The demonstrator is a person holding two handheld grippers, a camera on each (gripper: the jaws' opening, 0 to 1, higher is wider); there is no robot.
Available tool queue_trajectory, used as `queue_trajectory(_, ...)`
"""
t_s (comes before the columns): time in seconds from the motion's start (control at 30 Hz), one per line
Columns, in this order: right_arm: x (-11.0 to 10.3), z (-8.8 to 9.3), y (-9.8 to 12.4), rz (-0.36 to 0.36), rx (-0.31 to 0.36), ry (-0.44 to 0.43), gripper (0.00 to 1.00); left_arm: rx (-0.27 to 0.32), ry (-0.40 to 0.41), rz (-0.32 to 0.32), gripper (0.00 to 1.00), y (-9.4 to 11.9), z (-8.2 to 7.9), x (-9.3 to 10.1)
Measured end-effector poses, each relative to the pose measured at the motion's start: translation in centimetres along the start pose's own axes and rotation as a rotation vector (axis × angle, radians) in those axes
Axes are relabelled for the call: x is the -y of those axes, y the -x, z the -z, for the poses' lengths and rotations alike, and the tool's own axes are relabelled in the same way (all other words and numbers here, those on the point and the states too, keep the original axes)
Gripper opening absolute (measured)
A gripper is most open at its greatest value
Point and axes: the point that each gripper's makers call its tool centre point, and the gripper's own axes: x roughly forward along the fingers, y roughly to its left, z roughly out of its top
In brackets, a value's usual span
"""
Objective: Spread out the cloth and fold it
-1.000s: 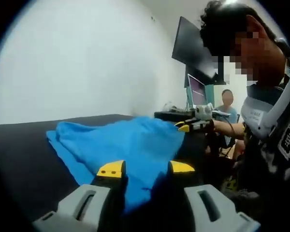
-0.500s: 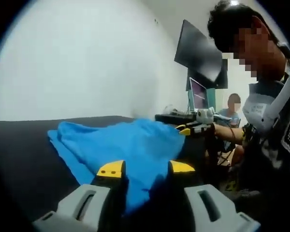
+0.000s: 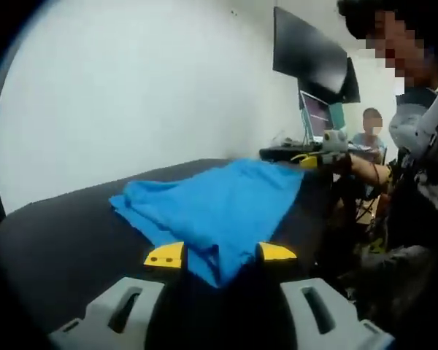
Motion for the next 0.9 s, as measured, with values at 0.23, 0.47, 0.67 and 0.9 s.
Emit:
queue_trajectory(0.23,-10.0,0.5,-6.7,-0.263,-0.034,0.080,0.37,-0.118,0.081,-0.049,0.18,-0.2,2.5,-1.0)
queue_trajectory(0.47,-19.1,2.0,-12.7,-0.455,-0.100,0.197,0.37,-0.014,0.294,0.020,0.02,2.0,1.3,-0.9)
queue_trajectory(0.67,-23.1,3.0,-17.3,-0.476,-0.137,0.306,0.36,0.036,0.383,0.082,0.02,2.4,2.0,-0.5)
queue_trajectory(0.9,-23.9,2.4,-22.4,-0.218,-0.089,0.622,0.23,0.152,0.396,0.124,0.02,2.9,-1.6,0.5)
